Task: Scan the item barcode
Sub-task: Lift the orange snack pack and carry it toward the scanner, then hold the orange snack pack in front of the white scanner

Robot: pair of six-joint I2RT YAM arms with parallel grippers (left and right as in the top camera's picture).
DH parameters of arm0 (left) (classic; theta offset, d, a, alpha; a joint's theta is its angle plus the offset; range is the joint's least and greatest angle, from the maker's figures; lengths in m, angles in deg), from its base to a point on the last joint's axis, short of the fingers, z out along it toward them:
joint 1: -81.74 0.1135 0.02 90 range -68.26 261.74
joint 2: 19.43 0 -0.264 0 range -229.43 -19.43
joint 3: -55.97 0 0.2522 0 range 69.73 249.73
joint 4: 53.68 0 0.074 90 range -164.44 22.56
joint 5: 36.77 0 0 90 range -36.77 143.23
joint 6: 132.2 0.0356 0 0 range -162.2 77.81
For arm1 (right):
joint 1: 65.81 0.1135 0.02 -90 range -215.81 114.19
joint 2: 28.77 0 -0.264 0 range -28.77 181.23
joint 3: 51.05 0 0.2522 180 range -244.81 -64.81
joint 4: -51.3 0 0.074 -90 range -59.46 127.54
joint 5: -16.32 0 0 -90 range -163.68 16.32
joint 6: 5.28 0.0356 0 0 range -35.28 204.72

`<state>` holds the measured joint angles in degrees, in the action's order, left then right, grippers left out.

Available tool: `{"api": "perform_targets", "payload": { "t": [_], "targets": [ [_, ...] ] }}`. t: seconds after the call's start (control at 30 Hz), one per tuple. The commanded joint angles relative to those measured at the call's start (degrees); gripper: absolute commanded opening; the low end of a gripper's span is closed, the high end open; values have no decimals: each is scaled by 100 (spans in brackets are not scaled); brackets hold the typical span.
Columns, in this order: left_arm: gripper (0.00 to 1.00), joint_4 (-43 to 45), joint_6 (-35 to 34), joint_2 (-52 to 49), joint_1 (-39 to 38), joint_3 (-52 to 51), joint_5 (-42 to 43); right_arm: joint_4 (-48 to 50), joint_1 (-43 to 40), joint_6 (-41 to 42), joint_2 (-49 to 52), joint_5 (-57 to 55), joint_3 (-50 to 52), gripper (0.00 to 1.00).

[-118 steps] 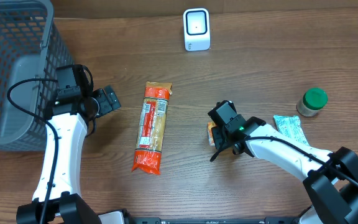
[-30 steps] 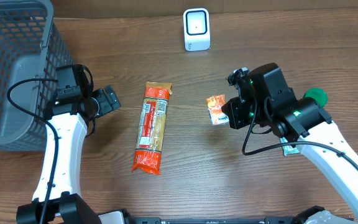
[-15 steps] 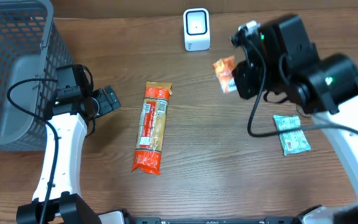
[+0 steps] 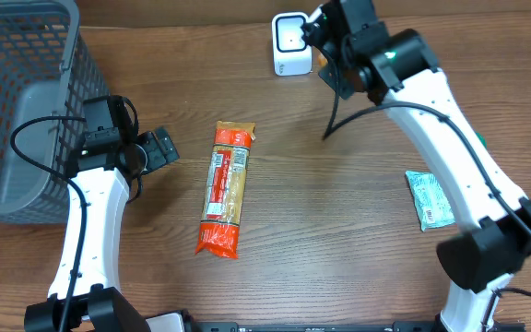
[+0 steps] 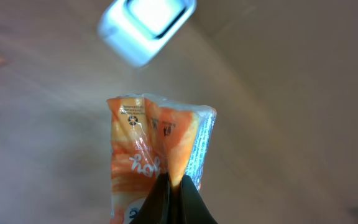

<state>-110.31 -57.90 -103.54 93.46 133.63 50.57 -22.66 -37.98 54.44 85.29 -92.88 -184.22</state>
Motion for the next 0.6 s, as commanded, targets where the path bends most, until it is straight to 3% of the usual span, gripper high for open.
{"api": "perform_targets", "payload": {
  "t": [0.0,0.13,0.57],
  "targets": [
    [100,2,90,96,-13,33,-50,590,138,-1163,208,-1207,-92,3],
    [100,2,90,96,-13,33,-50,1611,291,-2028,533,-1687,-92,3],
    [100,2,90,96,-13,33,-50,4129,468,-3276,1768,-2247,-90,3]
  ]
}}
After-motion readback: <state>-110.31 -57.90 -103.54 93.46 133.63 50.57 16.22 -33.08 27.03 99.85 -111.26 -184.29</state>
